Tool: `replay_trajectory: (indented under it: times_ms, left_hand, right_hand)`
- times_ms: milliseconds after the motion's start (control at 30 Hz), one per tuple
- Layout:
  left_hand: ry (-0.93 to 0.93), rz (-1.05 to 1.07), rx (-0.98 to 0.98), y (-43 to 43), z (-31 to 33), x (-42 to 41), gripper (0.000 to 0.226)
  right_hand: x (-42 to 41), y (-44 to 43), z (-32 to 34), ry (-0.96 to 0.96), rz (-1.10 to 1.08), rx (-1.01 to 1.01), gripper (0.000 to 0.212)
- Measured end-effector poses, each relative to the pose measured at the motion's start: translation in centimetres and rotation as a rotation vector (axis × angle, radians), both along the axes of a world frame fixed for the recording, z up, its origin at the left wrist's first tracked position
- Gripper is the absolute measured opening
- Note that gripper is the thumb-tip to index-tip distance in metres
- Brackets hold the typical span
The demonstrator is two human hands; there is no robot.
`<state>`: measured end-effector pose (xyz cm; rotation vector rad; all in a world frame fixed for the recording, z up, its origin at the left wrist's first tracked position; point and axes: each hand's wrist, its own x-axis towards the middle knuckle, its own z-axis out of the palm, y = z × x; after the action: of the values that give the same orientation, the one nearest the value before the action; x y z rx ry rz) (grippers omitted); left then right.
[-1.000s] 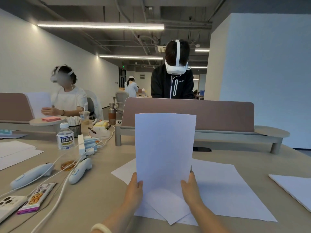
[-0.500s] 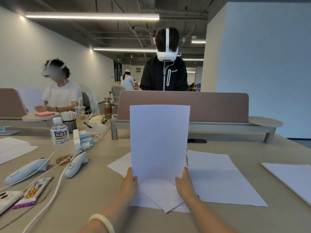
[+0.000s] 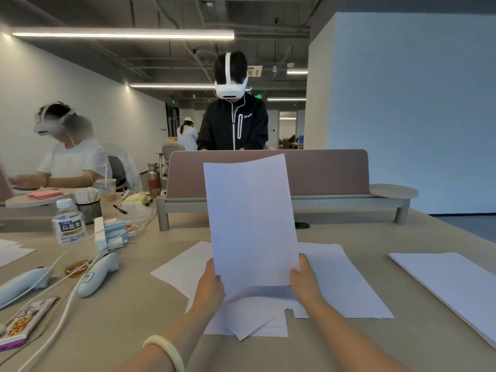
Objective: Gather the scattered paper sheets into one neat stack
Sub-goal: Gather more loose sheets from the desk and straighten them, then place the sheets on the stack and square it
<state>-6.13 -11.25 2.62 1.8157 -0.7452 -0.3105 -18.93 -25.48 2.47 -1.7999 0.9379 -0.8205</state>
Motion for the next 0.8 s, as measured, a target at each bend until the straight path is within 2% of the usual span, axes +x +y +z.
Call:
replay_trajectory:
  times_ms: [133, 200, 233, 333, 467, 633, 800]
  left_hand:
    - [0.038, -0.056, -0.106, -2.3, 1.3, -3.2, 0.036]
    - [0.092, -0.066, -0.135, -3.6, 1.5, -4.6, 0.028]
    - [0.112, -0.076, -0.126, -4.2, 1.6, -5.3, 0.026]
    - [0.078, -0.112, -0.050, -6.6, 1.6, -7.5, 0.040]
    - [0.065, -0.195, -0.030, -10.6, 0.8, -12.0, 0.041]
    - [0.084, -0.365, 0.010, -16.7, -1.1, -19.1, 0.041]
    - [0.051, -0.527, 0.042, -21.4, -2.0, -25.9, 0.051]
  right_hand:
    - [-3.4, -2.2, 0.8, 0.015, -0.073, -0.022, 0.039]
    - [-5.2, -3.4, 0.9, 0.017, -0.098, -0.035, 0.040]
    - [-6.2, -4.0, 1.0, 0.011, -0.109, -0.034, 0.042]
    - [-9.6, -5.9, 0.9, -0.004, -0.162, -0.030, 0.045]
    - [-15.6, -8.6, 0.6, 0.008, -0.257, -0.047, 0.038]
    - [-24.7, -12.6, -0.3, 0.123, -0.438, -0.093, 0.036]
    - [-32.4, -16.4, -1.4, 0.198, -0.580, -0.101, 0.039]
